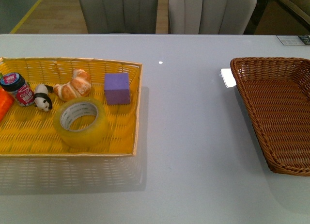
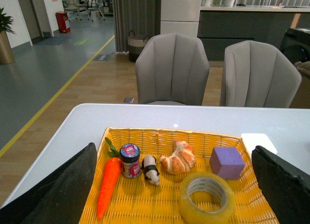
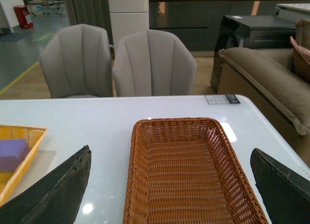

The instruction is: Move tape to another basket

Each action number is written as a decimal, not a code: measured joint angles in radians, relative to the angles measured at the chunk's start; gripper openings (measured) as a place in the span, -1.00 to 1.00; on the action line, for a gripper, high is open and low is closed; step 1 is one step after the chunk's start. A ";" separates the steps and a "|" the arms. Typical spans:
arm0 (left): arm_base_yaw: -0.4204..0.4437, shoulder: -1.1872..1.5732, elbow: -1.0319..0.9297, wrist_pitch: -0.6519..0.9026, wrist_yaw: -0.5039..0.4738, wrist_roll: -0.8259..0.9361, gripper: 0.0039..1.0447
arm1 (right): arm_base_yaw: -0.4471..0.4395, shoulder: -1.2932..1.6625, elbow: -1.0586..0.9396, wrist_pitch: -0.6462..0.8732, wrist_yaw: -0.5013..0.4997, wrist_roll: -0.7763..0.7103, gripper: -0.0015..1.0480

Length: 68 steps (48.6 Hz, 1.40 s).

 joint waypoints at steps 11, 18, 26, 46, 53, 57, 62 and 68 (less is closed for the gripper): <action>0.000 0.000 0.000 0.000 0.000 0.000 0.83 | 0.000 0.000 0.000 0.000 0.000 0.000 0.83; 0.000 0.000 0.000 0.000 0.000 0.000 0.83 | 0.000 0.000 0.000 0.000 0.000 0.000 0.83; 0.000 0.000 0.000 0.000 0.000 0.000 0.83 | 0.000 0.000 0.000 0.000 0.000 0.000 0.83; 0.000 0.000 0.000 0.000 0.000 0.000 0.83 | -0.076 0.222 0.113 -0.251 -0.038 0.085 0.83; 0.000 0.000 0.000 0.000 0.000 0.000 0.83 | -0.350 0.730 0.192 0.080 -0.161 0.019 0.83; 0.000 0.000 0.000 0.000 0.000 0.000 0.83 | -0.428 0.999 0.272 0.294 -0.171 -0.037 0.83; 0.000 0.000 0.000 0.000 0.000 0.000 0.83 | -0.471 1.426 0.452 0.484 -0.145 -0.129 0.83; 0.000 0.000 0.000 0.000 0.000 0.000 0.83 | -0.470 1.714 0.608 0.476 -0.115 -0.206 0.83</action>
